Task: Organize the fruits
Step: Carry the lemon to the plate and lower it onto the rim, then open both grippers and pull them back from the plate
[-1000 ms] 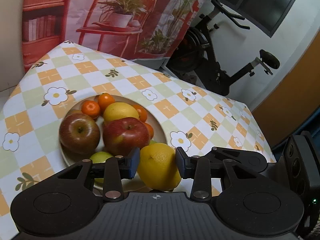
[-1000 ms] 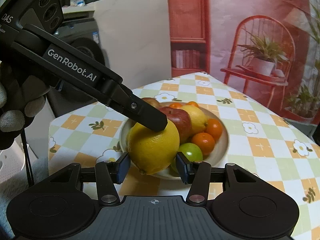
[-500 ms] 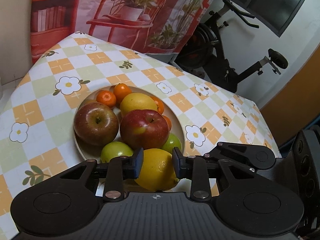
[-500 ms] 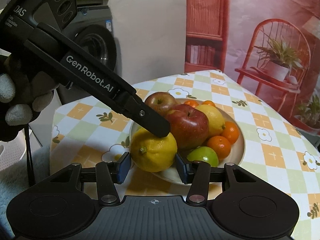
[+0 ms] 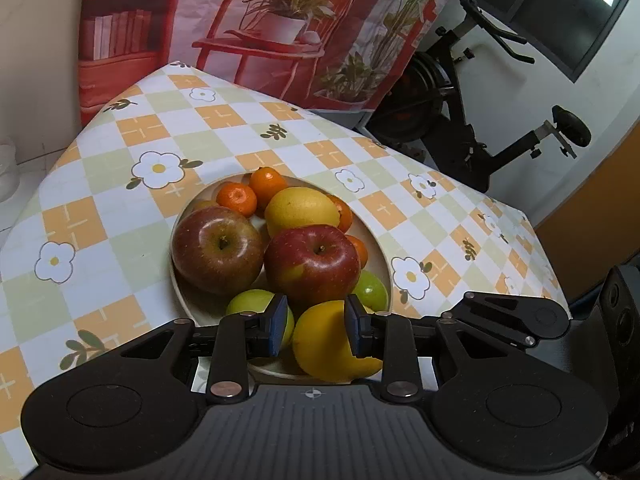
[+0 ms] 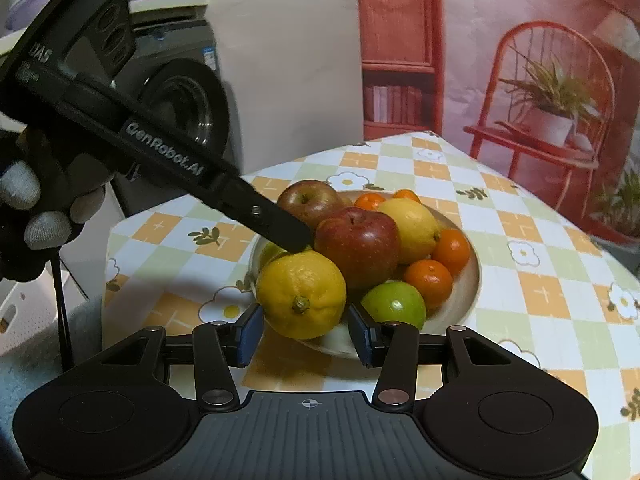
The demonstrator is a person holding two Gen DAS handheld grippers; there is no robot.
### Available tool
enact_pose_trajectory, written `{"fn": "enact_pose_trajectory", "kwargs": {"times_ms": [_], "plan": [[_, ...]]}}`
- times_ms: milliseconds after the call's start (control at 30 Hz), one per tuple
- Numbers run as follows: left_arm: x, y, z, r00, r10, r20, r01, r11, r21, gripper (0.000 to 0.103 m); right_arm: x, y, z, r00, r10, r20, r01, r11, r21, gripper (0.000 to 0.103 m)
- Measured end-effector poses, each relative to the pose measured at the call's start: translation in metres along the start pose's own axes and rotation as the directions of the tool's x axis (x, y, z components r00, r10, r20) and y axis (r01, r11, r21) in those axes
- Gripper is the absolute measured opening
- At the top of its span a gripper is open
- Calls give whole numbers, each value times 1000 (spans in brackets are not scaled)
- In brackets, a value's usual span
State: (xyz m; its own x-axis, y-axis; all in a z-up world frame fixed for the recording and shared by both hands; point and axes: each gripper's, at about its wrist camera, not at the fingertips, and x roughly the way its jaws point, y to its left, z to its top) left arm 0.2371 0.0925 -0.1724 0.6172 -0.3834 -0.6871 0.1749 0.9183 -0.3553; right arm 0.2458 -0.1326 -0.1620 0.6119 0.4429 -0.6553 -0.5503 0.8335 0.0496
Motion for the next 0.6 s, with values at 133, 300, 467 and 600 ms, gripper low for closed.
{"fn": "enact_pose_trajectory", "kwargs": {"times_ms": [133, 300, 467, 600], "plan": [[0, -2, -1, 1000, 1, -2, -1, 1000, 11, 33, -2, -4, -2, 1000, -1, -2, 1, 1000, 16, 43], [2, -2, -1, 1000, -11, -4, 11, 1000, 8, 33, -5, -7, -2, 1000, -5, -9, 6, 1000, 23, 41], [2, -5, -1, 1000, -12, -5, 12, 1000, 14, 33, -7, -9, -3, 1000, -17, -10, 17, 1000, 23, 40], [2, -3, -2, 1000, 7, -1, -7, 1000, 13, 33, -5, -10, -1, 1000, -3, -11, 3, 999, 32, 40]]}}
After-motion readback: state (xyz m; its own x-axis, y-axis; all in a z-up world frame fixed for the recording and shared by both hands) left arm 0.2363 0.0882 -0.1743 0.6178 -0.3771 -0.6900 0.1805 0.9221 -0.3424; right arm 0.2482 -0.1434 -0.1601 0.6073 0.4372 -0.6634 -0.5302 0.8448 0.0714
